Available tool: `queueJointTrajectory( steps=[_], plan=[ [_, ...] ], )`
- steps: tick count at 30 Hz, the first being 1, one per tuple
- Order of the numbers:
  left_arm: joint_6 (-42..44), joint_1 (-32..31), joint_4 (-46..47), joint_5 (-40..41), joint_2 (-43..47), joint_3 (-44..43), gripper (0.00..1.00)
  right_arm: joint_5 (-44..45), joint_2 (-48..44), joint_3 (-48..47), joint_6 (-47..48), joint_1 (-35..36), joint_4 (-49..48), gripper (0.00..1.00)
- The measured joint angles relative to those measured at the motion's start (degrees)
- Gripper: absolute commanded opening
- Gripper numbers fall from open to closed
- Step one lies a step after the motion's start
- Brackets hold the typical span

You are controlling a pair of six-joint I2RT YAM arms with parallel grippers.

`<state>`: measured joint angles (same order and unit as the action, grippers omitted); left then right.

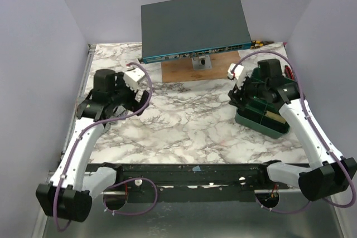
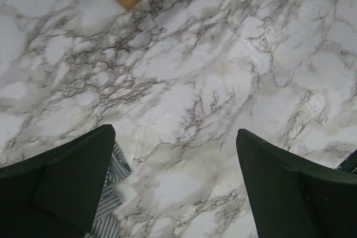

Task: Roll the underwear
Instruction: Move the underwear to the center of the board.

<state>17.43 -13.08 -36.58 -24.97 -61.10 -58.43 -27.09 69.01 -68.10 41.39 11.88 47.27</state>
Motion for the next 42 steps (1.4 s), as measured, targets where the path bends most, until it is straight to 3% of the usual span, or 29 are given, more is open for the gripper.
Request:
queueJointTrajectory(
  steps=[5,12,25,42],
  plan=[
    [-1.4,6.1,-1.4,-0.8,9.9,0.1,0.98,-0.2,-1.2,0.2,-6.5,9.4,-6.1,0.70],
    [-3.3,9.7,-3.1,0.3,17.8,2.8,0.98,-0.4,-0.4,2.6,-12.2,15.0,-14.0,0.71],
    [-5.5,15.2,-9.6,10.7,16.1,1.6,0.98,-1.4,5.0,9.8,-16.8,20.1,-26.6,0.79],
    [-5.4,19.1,-11.6,15.6,13.2,1.0,0.98,2.7,11.1,12.3,-20.9,20.4,-31.8,0.84]
  ],
)
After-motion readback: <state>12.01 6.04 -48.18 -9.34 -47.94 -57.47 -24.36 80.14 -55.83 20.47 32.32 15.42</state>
